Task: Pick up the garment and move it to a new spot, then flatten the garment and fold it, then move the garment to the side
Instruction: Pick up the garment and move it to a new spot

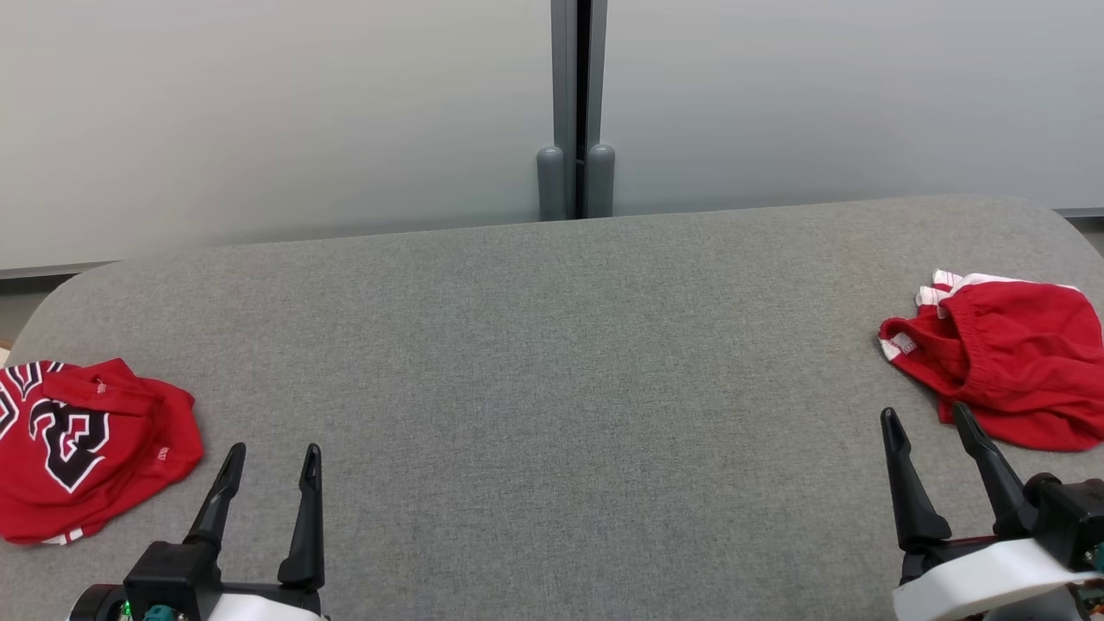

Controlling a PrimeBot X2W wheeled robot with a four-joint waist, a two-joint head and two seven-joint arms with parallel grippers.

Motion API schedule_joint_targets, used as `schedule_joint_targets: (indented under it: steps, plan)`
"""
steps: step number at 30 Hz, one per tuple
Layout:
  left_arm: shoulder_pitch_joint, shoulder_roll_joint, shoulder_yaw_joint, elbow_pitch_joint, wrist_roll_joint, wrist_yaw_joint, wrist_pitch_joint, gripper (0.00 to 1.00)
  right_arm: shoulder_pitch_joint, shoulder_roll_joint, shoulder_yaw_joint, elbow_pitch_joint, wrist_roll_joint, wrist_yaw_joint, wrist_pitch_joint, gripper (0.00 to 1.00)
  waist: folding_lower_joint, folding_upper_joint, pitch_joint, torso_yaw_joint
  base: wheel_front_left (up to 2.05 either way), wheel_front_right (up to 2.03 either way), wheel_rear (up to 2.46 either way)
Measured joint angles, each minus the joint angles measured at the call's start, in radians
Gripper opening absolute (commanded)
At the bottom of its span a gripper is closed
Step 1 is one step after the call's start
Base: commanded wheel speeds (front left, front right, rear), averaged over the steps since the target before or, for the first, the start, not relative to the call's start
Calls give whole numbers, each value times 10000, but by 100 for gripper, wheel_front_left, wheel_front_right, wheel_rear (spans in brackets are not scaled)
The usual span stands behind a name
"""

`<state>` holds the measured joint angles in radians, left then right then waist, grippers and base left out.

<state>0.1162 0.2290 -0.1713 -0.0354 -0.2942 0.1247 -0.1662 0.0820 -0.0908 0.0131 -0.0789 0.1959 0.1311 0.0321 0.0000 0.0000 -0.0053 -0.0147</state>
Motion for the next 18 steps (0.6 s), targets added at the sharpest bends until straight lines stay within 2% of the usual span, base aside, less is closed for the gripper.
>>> schedule_joint_targets:
  steps: [12, 18]
  plan:
    - [-38, 12, -94, 23, -52, 31, -19, 100, -9, -6, -36, 13, -21, 0, -10, 100, 0, 0, -3, 86, 0, 0, 0]
    - [-488, -48, -228, 86, -98, -19, -67, 100, 2, -13, -184, -169, -61, -2, 36, 100, 0, 0, 133, 484, 0, 0, 0]
